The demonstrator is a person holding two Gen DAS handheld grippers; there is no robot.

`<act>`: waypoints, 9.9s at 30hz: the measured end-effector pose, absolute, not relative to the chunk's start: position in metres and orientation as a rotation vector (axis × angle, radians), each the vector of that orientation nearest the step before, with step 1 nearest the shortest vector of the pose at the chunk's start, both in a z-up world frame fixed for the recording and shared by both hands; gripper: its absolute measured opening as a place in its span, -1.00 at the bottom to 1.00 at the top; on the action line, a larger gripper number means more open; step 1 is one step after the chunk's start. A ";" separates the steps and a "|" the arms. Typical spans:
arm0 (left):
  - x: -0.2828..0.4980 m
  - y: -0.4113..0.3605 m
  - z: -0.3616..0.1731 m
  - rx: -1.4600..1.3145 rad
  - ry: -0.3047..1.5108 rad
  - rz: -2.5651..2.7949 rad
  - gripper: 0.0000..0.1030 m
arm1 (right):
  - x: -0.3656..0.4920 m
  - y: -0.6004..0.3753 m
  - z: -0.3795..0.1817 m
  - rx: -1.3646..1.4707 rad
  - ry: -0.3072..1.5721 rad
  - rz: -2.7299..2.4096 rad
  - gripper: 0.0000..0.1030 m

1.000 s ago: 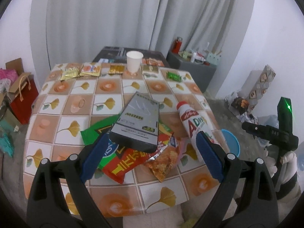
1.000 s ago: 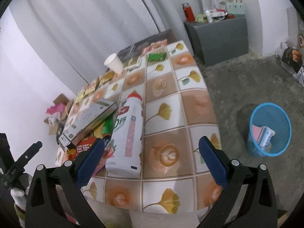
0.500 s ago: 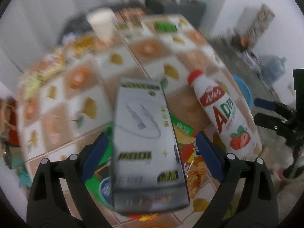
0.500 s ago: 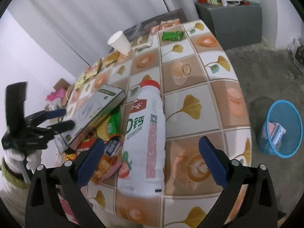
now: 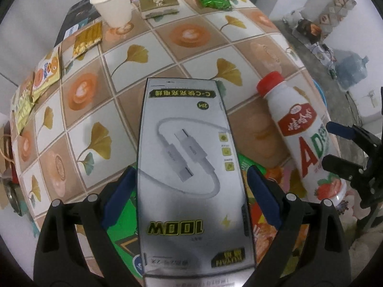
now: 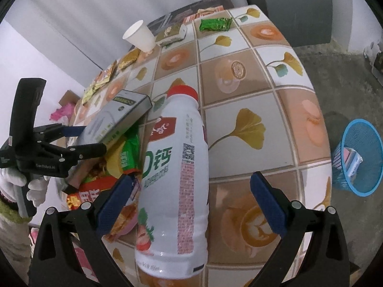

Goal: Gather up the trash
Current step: 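Grasp the white cable box with the left gripper while the right grasps the milk bottle, then carry the cable box and milk bottle with both grippers toward the wastebasket, then open both grippers to drop the box and bottle into the basket, then move both open grippers back over the table, then grasp the red-green snack bag with the left gripper while the right grasps the pink chip bag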

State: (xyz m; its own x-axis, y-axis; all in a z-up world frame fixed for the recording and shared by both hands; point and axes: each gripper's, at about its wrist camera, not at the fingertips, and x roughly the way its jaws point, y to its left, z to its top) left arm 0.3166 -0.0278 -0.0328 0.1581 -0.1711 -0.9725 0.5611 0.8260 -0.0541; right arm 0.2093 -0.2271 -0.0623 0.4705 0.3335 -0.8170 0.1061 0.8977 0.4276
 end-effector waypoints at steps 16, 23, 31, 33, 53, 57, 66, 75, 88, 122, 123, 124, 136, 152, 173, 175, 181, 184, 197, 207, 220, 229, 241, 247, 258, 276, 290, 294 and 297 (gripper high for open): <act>0.305 -0.021 -0.009 0.298 1.146 -0.456 0.55 | 0.225 -0.230 -0.079 0.567 1.109 0.204 0.76; 0.283 -0.025 0.013 0.355 1.032 -0.421 0.55 | 0.230 -0.230 -0.079 0.582 1.112 0.204 0.54; 0.267 -0.026 0.027 0.386 0.964 -0.399 0.54 | 0.233 -0.223 -0.079 0.563 1.124 0.216 0.41; 0.265 -0.026 0.028 0.389 0.957 -0.392 0.55 | 0.233 -0.223 -0.080 0.564 1.124 0.222 0.37; 0.244 -0.029 0.041 0.446 0.866 -0.355 0.55 | 0.229 -0.222 -0.079 0.597 1.120 0.248 0.14; 0.241 -0.029 0.043 0.446 0.857 -0.351 0.55 | 0.227 -0.224 -0.077 0.602 1.112 0.247 0.14; 0.233 -0.027 0.049 0.443 0.831 -0.342 0.55 | 0.220 -0.230 -0.070 0.607 1.090 0.248 0.14; 0.217 -0.028 0.057 0.397 0.813 -0.360 0.55 | 0.201 -0.245 -0.054 0.635 1.035 0.240 0.14; 0.178 -0.049 0.053 0.292 0.792 -0.454 0.54 | 0.142 -0.283 -0.045 0.742 0.908 0.171 0.13; 0.116 -0.152 0.045 0.315 0.777 -0.551 0.54 | 0.012 -0.393 -0.067 0.943 0.707 0.066 0.14; 0.115 -0.156 0.046 0.319 0.774 -0.558 0.54 | 0.008 -0.397 -0.067 0.949 0.702 0.061 0.14; 0.113 -0.160 0.046 0.323 0.771 -0.564 0.54 | 0.007 -0.399 -0.068 0.953 0.698 0.058 0.14; 0.102 -0.216 0.043 0.358 0.764 -0.658 0.54 | -0.021 -0.435 -0.074 1.007 0.654 -0.013 0.14; 0.107 -0.290 0.020 0.408 0.825 -0.792 0.55 | -0.042 -0.477 -0.100 1.096 0.631 -0.090 0.14; 0.171 -0.415 -0.080 0.317 1.238 -0.957 0.55 | -0.094 -0.586 -0.185 1.284 0.651 -0.438 0.14; 0.173 -0.434 -0.092 0.336 1.253 -0.963 0.55 | -0.085 -0.590 -0.195 1.303 0.666 -0.428 0.14; 0.184 -0.491 -0.112 0.357 1.276 -0.962 0.59 | -0.020 -0.627 -0.221 1.328 0.713 -0.403 0.14; 0.195 -0.525 -0.117 0.363 1.243 -0.941 0.63 | 0.013 -0.655 -0.237 1.326 0.716 -0.408 0.22; 0.189 -0.525 -0.133 0.325 1.208 -0.961 0.64 | -0.021 -0.649 -0.281 1.268 0.754 -0.553 0.42; 0.145 -0.465 -0.070 0.181 1.045 -1.047 0.65 | -0.062 -0.585 -0.200 0.961 0.688 -0.640 0.42; 0.099 -0.357 0.013 0.169 0.822 -1.071 0.79 | -0.061 -0.508 -0.058 0.499 0.467 -0.643 0.87; 0.095 -0.276 0.039 -0.021 0.771 -1.009 0.83 | -0.059 -0.462 -0.015 0.399 0.429 -0.564 0.87; 0.093 -0.060 0.088 -0.178 0.532 -0.633 0.83 | -0.045 -0.434 0.002 0.484 0.468 -0.361 0.87; 0.085 0.049 0.092 -0.241 0.477 -0.378 0.83 | -0.005 -0.398 0.003 0.571 0.558 -0.130 0.87; 0.081 0.122 0.040 -0.286 0.564 -0.320 0.83 | 0.062 -0.302 -0.017 0.680 0.761 0.226 0.87; 0.077 0.012 -0.044 0.783 0.453 -0.222 0.52 | 0.118 -0.219 -0.058 0.839 1.009 0.401 0.74; 0.100 0.006 -0.065 0.898 0.484 -0.212 -0.51 | 0.118 -0.210 -0.070 0.837 1.055 0.384 0.73; 0.102 0.011 -0.058 0.836 0.500 -0.212 -0.59 | 0.119 -0.207 -0.074 0.827 1.062 0.379 0.72; 0.102 0.016 -0.049 0.776 0.497 -0.207 -0.62 | 0.122 -0.204 -0.077 0.810 1.068 0.373 0.67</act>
State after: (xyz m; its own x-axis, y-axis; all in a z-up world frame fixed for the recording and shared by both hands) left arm 0.1018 0.0165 -0.0491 0.8655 0.0012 -0.5009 0.3568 0.7004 0.6181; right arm 0.1221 -0.2041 -0.0771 0.4565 0.6311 -0.6272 0.1032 0.6626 0.7418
